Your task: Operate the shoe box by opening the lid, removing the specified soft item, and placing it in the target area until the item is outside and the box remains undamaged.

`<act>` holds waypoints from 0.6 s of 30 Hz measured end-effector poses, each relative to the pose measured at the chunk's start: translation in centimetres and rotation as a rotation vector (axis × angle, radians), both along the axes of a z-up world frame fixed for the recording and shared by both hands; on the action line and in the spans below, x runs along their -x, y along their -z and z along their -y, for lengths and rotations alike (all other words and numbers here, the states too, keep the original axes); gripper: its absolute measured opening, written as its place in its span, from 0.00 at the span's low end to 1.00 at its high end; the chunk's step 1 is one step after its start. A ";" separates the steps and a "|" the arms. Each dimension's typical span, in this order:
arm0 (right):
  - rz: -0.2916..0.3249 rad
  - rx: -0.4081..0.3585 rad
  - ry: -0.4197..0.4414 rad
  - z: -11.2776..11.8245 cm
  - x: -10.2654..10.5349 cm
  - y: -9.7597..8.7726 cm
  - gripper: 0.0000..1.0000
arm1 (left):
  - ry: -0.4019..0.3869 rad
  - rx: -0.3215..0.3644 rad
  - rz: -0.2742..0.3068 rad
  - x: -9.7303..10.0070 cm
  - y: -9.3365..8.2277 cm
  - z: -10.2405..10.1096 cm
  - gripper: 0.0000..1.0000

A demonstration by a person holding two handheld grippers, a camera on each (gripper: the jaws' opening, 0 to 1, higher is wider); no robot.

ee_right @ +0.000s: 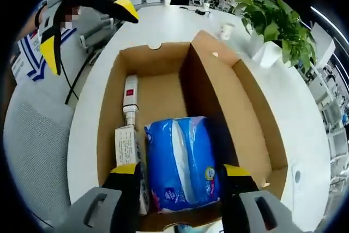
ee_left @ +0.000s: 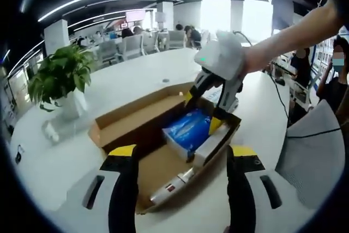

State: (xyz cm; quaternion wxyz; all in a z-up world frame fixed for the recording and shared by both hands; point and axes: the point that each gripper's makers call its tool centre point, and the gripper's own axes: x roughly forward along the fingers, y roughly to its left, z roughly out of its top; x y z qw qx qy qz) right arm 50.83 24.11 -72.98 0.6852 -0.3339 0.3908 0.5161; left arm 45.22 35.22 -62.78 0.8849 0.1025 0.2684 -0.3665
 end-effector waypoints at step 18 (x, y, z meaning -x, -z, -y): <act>-0.022 0.134 -0.175 -0.9 -0.2 3.7 0.59 | -0.012 0.033 -0.028 -0.3 0.4 -0.7 0.68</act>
